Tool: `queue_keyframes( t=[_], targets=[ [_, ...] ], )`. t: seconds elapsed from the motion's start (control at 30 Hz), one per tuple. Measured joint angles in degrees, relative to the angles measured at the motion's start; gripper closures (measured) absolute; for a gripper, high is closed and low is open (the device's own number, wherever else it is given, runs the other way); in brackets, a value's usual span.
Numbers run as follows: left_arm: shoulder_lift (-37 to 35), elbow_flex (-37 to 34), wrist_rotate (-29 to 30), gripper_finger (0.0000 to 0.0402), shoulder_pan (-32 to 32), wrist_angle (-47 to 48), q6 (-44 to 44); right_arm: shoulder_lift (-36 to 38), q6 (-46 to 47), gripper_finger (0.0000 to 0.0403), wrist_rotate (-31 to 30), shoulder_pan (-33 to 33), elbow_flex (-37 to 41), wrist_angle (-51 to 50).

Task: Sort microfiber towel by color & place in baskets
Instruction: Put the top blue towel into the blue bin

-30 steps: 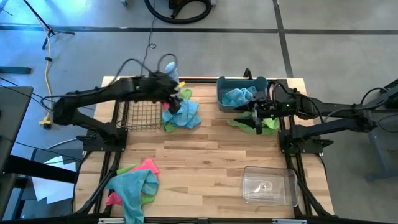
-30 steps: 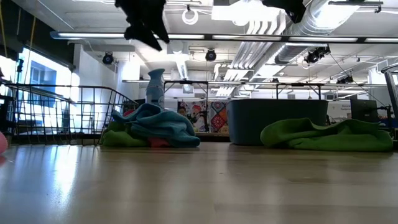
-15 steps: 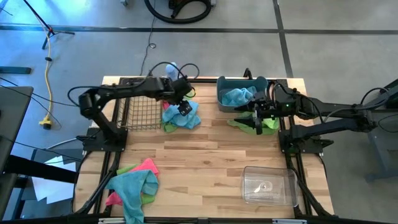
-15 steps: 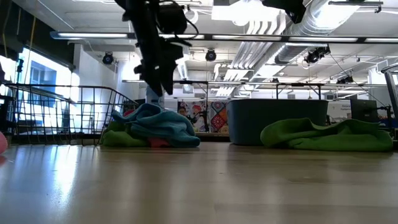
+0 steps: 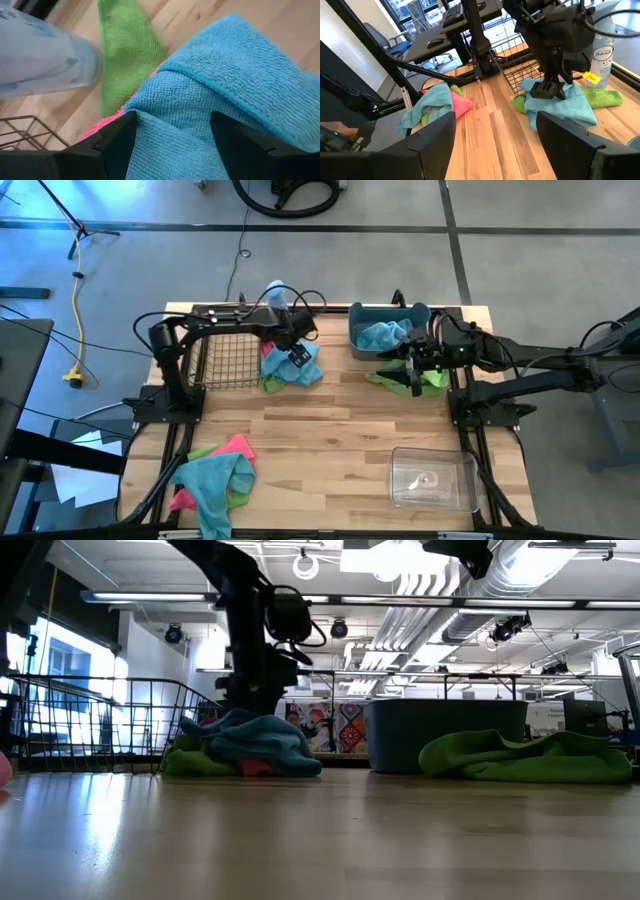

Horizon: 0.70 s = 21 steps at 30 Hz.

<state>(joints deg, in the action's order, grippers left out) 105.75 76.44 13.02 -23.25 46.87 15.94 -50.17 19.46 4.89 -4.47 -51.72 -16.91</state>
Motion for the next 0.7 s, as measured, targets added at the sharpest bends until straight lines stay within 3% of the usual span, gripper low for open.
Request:
queue_keyframes(
  t=[0.17,0.27,0.37,0.53,0.7],
  targets=[
    [0.9,0.0,-0.46,0.016,0.0,0.21,-0.04,-0.02,0.0,0.013,0.0,0.02,0.0,-0.09],
    [0.79,0.0,-0.39,0.0183,0.07,-0.18,-0.99,-0.02,-0.02,0.013,-0.02,0.01,0.0,-0.1],
    [0.35,0.0,-0.31,0.024,0.07,-0.33,-1.73,-0.02,-0.03,0.013,-0.02,0.02,0.0,-0.1],
    [0.42,0.0,-1.78,0.0381,0.07,-0.35,-2.1,-0.02,-0.02,0.013,-0.04,0.02,0.0,-0.12],
    [-1.41,0.0,-3.24,0.0398,0.16,-0.55,-3.08,-0.02,-0.02,0.013,-0.04,0.02,0.0,-0.34]
  ],
)
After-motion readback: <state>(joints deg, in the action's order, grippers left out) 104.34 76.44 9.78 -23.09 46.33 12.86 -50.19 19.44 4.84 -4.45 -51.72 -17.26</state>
